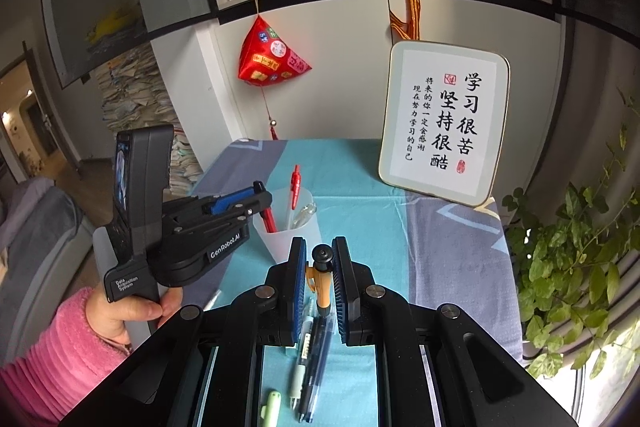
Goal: Organize stationery
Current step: 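Open the left tool to release the cutter while the right tool lowers the orange pencil into the cup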
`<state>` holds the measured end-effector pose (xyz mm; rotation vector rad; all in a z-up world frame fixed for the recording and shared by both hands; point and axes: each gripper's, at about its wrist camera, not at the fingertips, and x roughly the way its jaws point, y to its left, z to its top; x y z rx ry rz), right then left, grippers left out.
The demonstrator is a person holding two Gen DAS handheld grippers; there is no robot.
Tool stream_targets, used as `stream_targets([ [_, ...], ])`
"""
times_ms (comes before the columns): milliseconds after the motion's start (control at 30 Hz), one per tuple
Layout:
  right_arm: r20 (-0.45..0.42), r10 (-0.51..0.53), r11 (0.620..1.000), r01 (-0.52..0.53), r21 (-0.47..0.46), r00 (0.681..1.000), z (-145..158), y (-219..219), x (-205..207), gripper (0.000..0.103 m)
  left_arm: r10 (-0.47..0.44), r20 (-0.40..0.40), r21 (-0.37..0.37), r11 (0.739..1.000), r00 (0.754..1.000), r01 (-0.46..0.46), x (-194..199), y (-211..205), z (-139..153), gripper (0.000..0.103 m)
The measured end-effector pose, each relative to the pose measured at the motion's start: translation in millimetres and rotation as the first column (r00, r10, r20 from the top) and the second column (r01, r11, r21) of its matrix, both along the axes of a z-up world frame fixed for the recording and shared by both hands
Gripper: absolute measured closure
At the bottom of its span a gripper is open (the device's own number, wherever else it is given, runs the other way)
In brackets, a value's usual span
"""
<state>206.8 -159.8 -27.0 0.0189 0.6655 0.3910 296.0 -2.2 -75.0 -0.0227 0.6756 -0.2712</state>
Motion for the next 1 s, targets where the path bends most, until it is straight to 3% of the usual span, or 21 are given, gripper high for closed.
stream_targets([
  [133, 0.012, 0.002, 1.0, -0.002, 0.011, 1.0, 7.4, 3.2, 4.5, 0.089, -0.004, 0.004, -0.014, 1.0, 1.0, 0.004, -7.7, 3.8, 3.4, 0.087],
  [200, 0.023, 0.007, 1.0, -0.007, 0.008, 1.0, 12.6, 7.6, 8.2, 0.089, 0.006, 0.022, -0.015, 1.0, 1.0, -0.006, -16.4, 8.3, 7.7, 0.066],
  [267, 0.039, 0.012, 1.0, -0.012, 0.009, 0.999, 18.3, 12.5, 11.9, 0.089, 0.022, 0.055, -0.014, 1.0, 0.998, -0.021, -27.3, 13.1, 12.4, 0.057],
  [600, 0.095, 0.03, 0.998, -0.035, 0.043, 0.995, 39.6, 37.7, 45.7, 0.089, 0.063, 0.056, -0.021, 0.998, 0.996, -0.062, -66.4, 43.9, 7.1, 0.054],
  [1000, -0.004, 0.024, 1.0, -0.024, -0.018, 1.0, -5.4, 60.8, 79.1, 0.089, 0.099, -0.006, -0.034, 0.994, 0.995, -0.099, -79.8, 66.0, -12.1, 0.053],
])
